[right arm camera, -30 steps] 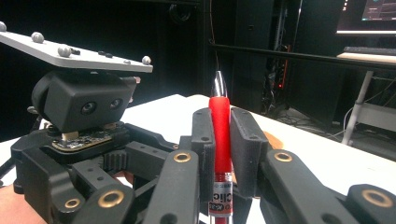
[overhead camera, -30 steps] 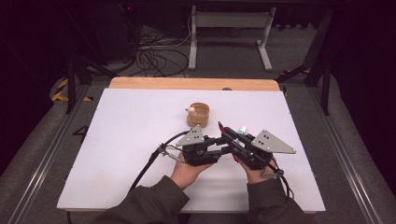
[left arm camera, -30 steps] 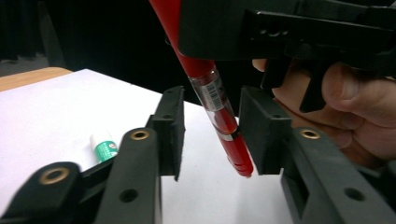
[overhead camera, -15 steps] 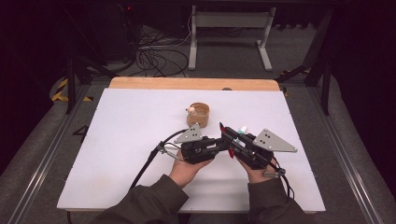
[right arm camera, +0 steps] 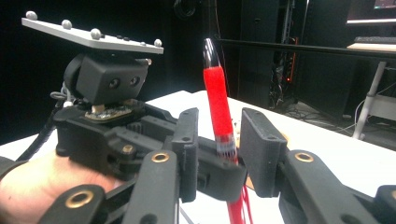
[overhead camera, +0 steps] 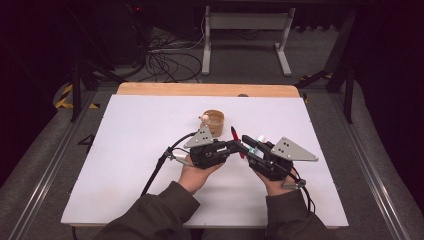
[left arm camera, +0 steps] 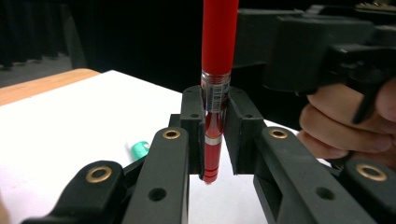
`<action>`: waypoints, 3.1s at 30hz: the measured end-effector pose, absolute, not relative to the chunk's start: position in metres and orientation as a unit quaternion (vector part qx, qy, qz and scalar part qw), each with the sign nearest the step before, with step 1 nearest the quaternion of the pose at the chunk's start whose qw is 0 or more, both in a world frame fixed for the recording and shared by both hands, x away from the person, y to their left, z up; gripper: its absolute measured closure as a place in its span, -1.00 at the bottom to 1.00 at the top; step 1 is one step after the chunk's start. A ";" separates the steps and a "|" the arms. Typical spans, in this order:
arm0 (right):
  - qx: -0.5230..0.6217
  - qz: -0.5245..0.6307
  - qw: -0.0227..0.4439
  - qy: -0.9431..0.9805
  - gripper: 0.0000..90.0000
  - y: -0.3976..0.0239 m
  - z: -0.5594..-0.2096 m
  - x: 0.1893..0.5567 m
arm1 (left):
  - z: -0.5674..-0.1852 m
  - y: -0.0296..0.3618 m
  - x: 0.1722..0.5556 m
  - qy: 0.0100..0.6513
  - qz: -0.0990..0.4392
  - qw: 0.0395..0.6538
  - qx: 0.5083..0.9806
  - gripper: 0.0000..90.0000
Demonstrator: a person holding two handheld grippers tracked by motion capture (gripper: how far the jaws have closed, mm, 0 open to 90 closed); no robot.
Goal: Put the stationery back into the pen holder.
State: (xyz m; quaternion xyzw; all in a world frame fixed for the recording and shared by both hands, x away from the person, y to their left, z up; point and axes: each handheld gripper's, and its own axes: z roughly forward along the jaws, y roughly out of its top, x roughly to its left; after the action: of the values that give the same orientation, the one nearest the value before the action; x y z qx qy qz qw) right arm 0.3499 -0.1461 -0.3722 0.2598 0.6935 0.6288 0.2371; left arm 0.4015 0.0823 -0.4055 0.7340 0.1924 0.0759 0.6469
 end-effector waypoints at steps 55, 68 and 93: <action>0.307 0.606 0.229 0.698 0.28 -0.160 -0.375 0.358 | -0.393 0.119 0.476 0.280 0.227 0.598 0.716 0.76; 0.308 0.605 0.227 0.699 0.28 -0.161 -0.376 0.359 | -0.405 0.119 0.489 0.303 0.236 0.581 0.718 0.76; 0.313 0.600 0.223 0.701 0.28 -0.161 -0.377 0.360 | -0.417 0.114 0.495 0.312 0.230 0.564 0.729 0.75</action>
State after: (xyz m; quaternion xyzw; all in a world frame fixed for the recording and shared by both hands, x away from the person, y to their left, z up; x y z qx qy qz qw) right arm 0.3603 -0.1607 -0.3769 0.3130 0.7014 0.6004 0.2227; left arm 0.4954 0.1140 -0.4174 0.7289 0.3120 0.2303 0.5642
